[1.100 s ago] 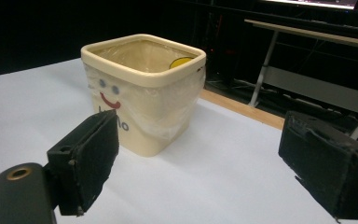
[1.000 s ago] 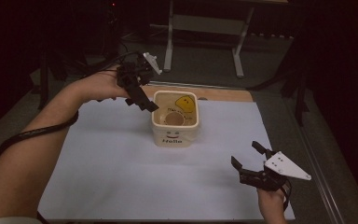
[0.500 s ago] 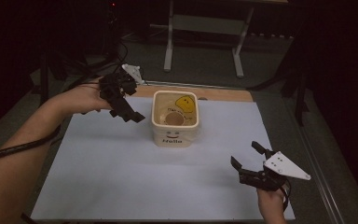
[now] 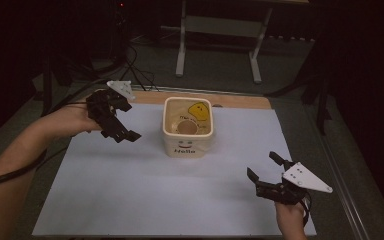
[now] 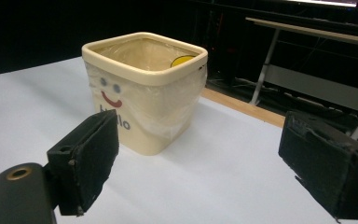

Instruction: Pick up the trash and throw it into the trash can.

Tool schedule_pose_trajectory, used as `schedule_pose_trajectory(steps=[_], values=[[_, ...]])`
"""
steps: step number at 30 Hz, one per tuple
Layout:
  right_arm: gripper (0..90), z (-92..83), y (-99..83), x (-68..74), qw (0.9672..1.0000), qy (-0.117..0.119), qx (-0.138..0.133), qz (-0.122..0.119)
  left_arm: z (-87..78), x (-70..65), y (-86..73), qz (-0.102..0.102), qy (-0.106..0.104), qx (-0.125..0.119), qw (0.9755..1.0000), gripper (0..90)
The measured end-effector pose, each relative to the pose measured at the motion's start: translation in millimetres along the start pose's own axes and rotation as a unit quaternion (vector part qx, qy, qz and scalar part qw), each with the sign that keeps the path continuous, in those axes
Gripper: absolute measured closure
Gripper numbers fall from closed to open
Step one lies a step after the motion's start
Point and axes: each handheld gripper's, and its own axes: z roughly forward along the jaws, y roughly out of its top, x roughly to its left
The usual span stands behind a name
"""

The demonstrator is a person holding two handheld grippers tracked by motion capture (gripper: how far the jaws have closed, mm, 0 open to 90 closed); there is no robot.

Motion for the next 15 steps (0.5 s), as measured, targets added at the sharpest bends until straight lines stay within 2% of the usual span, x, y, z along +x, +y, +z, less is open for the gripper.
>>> schedule_pose_trajectory(steps=[4,8,15], values=[[12.0,0.0,0.0,-0.1,1.0,0.0,0.0,0.001,-2.0,-2.2,-13.2,-0.008,-0.001,-0.012,0.9999,2.5],[12.0,0.2,-0.1,0.1,1.0,0.0,0.001,0.001,-1.7,-5.0,-23.8,-0.015,0.007,-0.017,0.9997,2.5],[12.0,-0.3,0.2,0.1,1.0,0.0,0.0,0.001,4.3,-11.5,-48.1,-0.029,0.008,-0.036,0.9989,2.5]])
